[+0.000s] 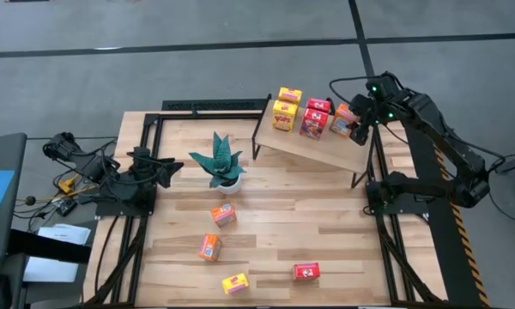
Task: Stack cereal on shelf
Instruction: Put the right orange cereal box on the shelf, then put the top orange cereal box on the shelf aligned with the other orange cereal box
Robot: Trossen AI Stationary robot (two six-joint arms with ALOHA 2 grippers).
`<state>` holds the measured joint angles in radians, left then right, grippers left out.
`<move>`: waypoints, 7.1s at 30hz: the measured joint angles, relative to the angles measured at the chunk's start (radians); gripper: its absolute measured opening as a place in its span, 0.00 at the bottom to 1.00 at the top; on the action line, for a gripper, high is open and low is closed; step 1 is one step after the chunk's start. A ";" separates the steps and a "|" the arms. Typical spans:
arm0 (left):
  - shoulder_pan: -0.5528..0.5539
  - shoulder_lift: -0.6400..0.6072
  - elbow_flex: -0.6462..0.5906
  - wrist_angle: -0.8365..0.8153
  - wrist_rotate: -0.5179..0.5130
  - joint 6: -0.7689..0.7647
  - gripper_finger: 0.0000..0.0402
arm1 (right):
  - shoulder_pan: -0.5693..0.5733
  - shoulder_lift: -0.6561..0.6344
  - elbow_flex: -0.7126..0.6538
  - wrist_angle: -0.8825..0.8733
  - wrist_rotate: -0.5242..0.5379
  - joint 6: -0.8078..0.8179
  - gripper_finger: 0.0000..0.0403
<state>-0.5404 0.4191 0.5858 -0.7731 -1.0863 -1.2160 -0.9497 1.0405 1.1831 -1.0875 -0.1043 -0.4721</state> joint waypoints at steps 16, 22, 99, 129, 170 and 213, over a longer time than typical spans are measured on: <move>0.000 0.000 0.000 0.000 0.005 0.000 0.73 | 0.001 -0.009 0.230 -0.179 0.074 0.031 0.66; 0.000 0.000 0.000 -0.001 0.000 0.000 0.73 | 0.001 -0.042 0.232 -0.156 0.161 0.105 0.51; 0.000 0.000 0.000 -0.033 -0.023 -0.011 0.73 | 0.547 -0.320 -0.050 -0.042 0.316 0.762 0.02; 0.000 0.000 0.000 -0.048 -0.022 -0.016 0.73 | 0.521 -0.182 -0.055 -0.019 0.399 0.646 0.02; 0.000 0.000 0.000 -0.054 -0.016 -0.019 0.73 | 0.458 -0.170 -0.054 -0.031 0.502 0.598 0.05; 0.000 0.000 0.000 -0.085 0.123 -0.016 0.73 | 1.024 0.146 0.056 0.613 0.123 0.571 0.56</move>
<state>-0.5407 0.4191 0.5858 -0.8577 -0.9635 -1.2318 0.0744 1.1867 1.2393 -0.4744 0.0185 0.0989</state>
